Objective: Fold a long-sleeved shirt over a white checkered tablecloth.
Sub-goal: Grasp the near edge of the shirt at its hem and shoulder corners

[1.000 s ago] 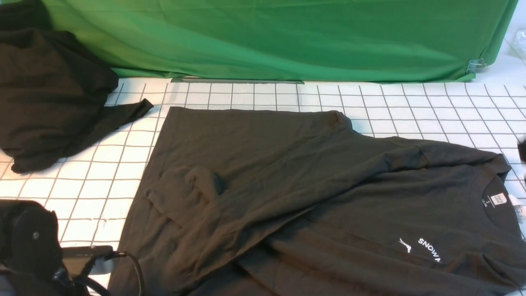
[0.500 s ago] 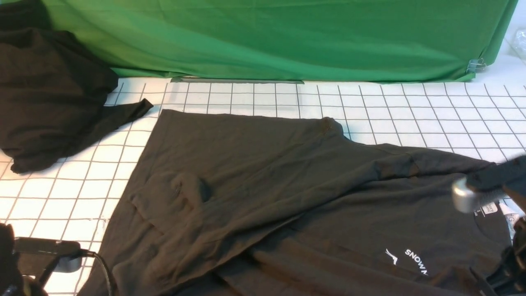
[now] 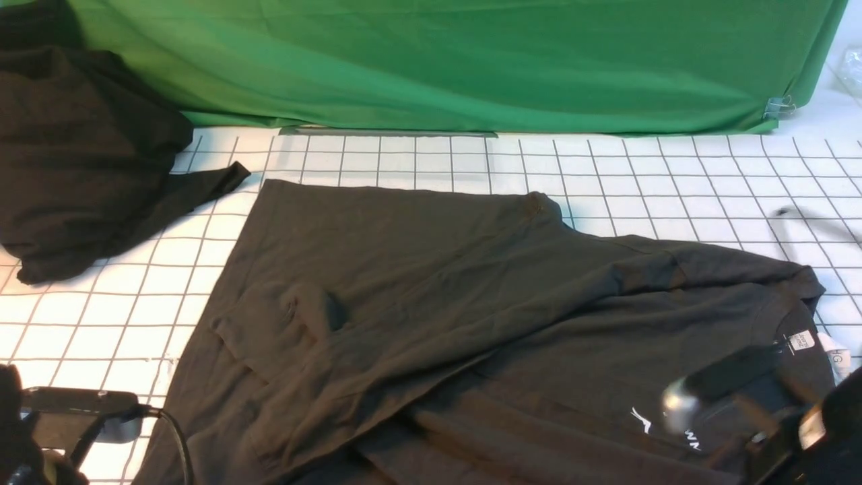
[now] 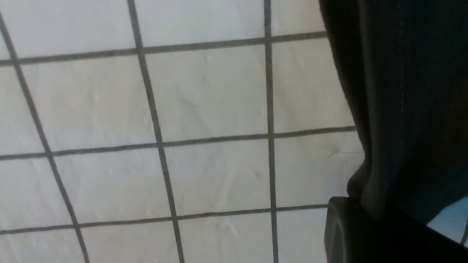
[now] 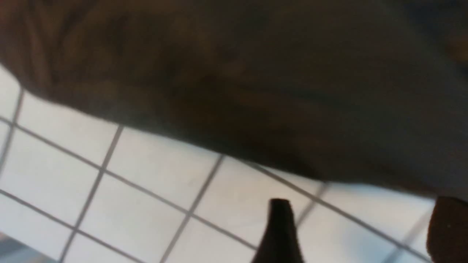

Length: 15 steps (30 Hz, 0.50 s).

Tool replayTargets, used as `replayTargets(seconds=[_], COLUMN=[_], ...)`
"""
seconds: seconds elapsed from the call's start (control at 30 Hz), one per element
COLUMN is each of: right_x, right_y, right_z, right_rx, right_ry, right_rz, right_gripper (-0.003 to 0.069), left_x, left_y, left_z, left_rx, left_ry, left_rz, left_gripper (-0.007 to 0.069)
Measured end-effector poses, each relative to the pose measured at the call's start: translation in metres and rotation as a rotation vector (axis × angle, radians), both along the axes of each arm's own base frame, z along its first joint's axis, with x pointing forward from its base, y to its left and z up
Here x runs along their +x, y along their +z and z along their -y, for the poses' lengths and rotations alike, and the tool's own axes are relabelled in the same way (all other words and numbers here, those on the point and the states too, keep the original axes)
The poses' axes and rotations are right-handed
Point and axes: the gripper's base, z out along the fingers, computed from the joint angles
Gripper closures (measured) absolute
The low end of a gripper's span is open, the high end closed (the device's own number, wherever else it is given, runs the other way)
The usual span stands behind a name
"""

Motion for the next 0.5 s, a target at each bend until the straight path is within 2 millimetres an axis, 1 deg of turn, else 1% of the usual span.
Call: replayTargets(seconds=[0.03, 0.1, 0.13, 0.17, 0.37, 0.4, 0.47, 0.5], right_x=[0.000, 0.001, 0.001, 0.001, 0.005, 0.006, 0.006, 0.007], right_y=[-0.005, -0.010, -0.011, -0.013, -0.022, -0.023, -0.025, -0.024], right_z=[-0.007, -0.015, -0.016, -0.022, -0.026, -0.026, -0.025, -0.025], right_rx=[-0.016, -0.020, -0.021, -0.020, -0.058, -0.069, -0.081, -0.085], right_ry=[0.050, 0.091, 0.094, 0.123, 0.180, 0.194, 0.202, 0.206], right_rz=[0.012, 0.047, 0.048, 0.068, 0.087, 0.089, 0.090, 0.095], right_gripper=[0.0148, 0.0141, 0.0141, 0.0140, 0.0144, 0.0162, 0.0228, 0.0307], left_x=[0.000, 0.000, 0.000, 0.000, 0.000, 0.000, 0.000, 0.000], left_y=[0.000, 0.000, 0.000, 0.000, 0.000, 0.000, 0.000, 0.000], left_z=[0.000, 0.001, 0.001, 0.001, 0.001, 0.001, 0.001, 0.001], left_rx=[-0.005, -0.012, -0.012, -0.011, -0.012, -0.012, -0.012, -0.012], left_ry=[0.002, 0.004, 0.004, -0.004, -0.008, -0.010, -0.010, -0.010], left_rz=[0.001, 0.000, 0.000, 0.000, 0.001, 0.003, 0.004, 0.004], left_gripper=[0.0603, 0.0603, 0.0603, 0.0603, 0.0603, 0.0603, 0.0603, 0.0603])
